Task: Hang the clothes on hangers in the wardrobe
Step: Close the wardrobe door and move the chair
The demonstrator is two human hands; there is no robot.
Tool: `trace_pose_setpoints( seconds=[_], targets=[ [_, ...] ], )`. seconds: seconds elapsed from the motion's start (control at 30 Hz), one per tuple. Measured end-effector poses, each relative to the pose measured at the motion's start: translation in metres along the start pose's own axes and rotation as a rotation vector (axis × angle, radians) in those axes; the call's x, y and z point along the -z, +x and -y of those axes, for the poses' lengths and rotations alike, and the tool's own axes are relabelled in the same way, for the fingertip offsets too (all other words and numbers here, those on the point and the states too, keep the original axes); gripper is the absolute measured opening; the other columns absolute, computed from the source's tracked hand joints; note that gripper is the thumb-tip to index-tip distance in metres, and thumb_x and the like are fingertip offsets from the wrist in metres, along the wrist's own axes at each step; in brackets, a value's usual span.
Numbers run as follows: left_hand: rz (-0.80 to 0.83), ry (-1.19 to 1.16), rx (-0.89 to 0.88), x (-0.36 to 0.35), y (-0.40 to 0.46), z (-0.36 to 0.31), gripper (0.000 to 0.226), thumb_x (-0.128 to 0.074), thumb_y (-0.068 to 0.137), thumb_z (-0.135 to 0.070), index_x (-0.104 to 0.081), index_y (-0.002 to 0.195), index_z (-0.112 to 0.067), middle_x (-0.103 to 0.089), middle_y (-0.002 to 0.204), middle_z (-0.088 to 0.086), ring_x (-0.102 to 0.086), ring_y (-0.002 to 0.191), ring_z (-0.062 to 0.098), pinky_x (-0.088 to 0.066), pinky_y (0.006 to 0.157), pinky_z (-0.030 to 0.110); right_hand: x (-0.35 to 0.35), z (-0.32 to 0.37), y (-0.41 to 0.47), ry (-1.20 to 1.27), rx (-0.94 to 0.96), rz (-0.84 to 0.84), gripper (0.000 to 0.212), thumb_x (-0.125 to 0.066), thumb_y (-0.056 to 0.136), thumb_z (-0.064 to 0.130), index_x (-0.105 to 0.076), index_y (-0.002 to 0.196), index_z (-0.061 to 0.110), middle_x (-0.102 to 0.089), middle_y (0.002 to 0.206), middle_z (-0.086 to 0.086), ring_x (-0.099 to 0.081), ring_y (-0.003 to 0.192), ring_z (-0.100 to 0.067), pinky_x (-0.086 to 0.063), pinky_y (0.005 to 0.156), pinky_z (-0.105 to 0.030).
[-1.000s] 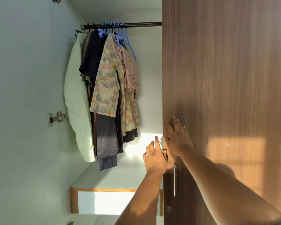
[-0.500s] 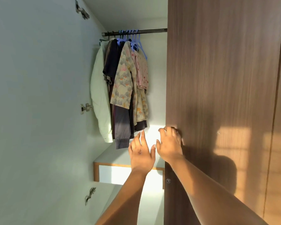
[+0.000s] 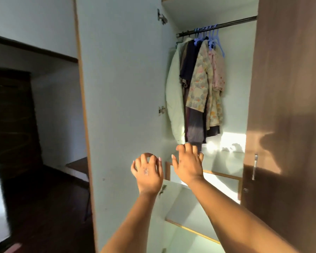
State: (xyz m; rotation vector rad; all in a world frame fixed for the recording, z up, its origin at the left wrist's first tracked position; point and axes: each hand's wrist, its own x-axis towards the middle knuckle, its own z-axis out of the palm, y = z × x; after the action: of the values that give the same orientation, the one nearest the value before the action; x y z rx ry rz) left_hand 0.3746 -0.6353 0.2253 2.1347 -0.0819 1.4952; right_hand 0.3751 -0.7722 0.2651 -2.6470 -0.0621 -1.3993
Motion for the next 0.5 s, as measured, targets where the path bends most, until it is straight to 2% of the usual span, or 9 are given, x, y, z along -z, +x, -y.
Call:
trace_pose_setpoints(
  seconds=[0.1, 0.17, 0.27, 0.3, 0.37, 0.43, 0.5],
  targets=[
    [-0.053, -0.02, 0.061, 0.029, 0.022, 0.05, 0.017, -0.048, 0.085, -0.024, -0.063, 0.084, -0.015, -0.059, 0.106, 0.005, -0.052, 0.094, 0.03, -0.038, 0.09, 0.043, -0.02, 0.055, 0.002, 0.066, 0.064, 0.008, 0.015, -0.064, 0.081, 0.033, -0.058, 0.084, 0.02, -0.055, 0.089, -0.002, -0.052, 0.088, -0.028, -0.042, 0.069, -0.041],
    [-0.058, -0.026, 0.11, 0.044, 0.035, 0.082, 0.036, -0.043, 0.072, -0.012, -0.061, 0.103, -0.01, -0.054, 0.122, 0.013, -0.05, 0.102, 0.036, -0.041, 0.088, 0.044, -0.034, 0.091, 0.004, 0.09, 0.129, 0.009, 0.009, -0.063, 0.081, 0.027, -0.059, 0.081, 0.019, -0.056, 0.089, -0.002, -0.053, 0.089, -0.03, -0.041, 0.07, -0.041],
    [-0.035, -0.036, 0.201, 0.063, 0.058, 0.13, 0.064, -0.048, 0.069, -0.005, -0.045, 0.133, -0.001, -0.038, 0.144, 0.021, -0.038, 0.126, 0.038, -0.037, 0.101, 0.048, -0.053, 0.15, 0.016, 0.171, 0.175, 0.026, 0.006, -0.06, 0.082, 0.027, -0.06, 0.085, 0.021, -0.056, 0.094, -0.001, -0.052, 0.093, -0.029, -0.039, 0.075, -0.041],
    [-0.01, -0.053, 0.215, 0.069, 0.067, 0.143, 0.066, -0.049, 0.075, -0.008, -0.038, 0.139, -0.001, -0.032, 0.148, 0.021, -0.033, 0.133, 0.037, -0.031, 0.107, 0.047, -0.057, 0.17, 0.022, 0.206, 0.177, 0.039, 0.01, -0.057, 0.084, 0.03, -0.06, 0.09, 0.022, -0.055, 0.098, -0.001, -0.051, 0.095, -0.029, -0.039, 0.077, -0.042],
    [0.057, -0.132, 0.259, 0.074, 0.084, 0.175, 0.063, -0.042, 0.092, -0.03, -0.028, 0.147, -0.002, -0.027, 0.154, 0.017, -0.024, 0.143, 0.031, -0.021, 0.115, 0.04, -0.066, 0.21, 0.034, 0.264, 0.18, 0.062, 0.024, -0.053, 0.088, 0.039, -0.059, 0.104, 0.021, -0.055, 0.105, -0.003, -0.051, 0.1, -0.03, -0.04, 0.08, -0.044],
    [0.181, -0.334, 0.376, 0.078, 0.097, 0.199, 0.068, -0.027, 0.099, -0.057, -0.033, 0.147, -0.009, -0.035, 0.152, 0.012, -0.028, 0.143, 0.026, -0.022, 0.116, 0.037, -0.071, 0.247, 0.047, 0.336, 0.163, 0.081, 0.045, -0.043, 0.09, 0.052, -0.052, 0.119, 0.02, -0.053, 0.113, -0.006, -0.05, 0.105, -0.031, -0.042, 0.083, -0.046],
    [0.326, -0.568, 0.563, 0.077, 0.104, 0.218, 0.071, -0.019, 0.097, -0.064, -0.047, 0.142, -0.017, -0.049, 0.144, 0.008, -0.04, 0.137, 0.025, -0.03, 0.113, 0.036, -0.075, 0.277, 0.057, 0.436, 0.136, 0.088, 0.066, -0.036, 0.087, 0.065, -0.041, 0.133, 0.018, -0.048, 0.124, -0.01, -0.047, 0.112, -0.031, -0.044, 0.086, -0.047]
  ],
)
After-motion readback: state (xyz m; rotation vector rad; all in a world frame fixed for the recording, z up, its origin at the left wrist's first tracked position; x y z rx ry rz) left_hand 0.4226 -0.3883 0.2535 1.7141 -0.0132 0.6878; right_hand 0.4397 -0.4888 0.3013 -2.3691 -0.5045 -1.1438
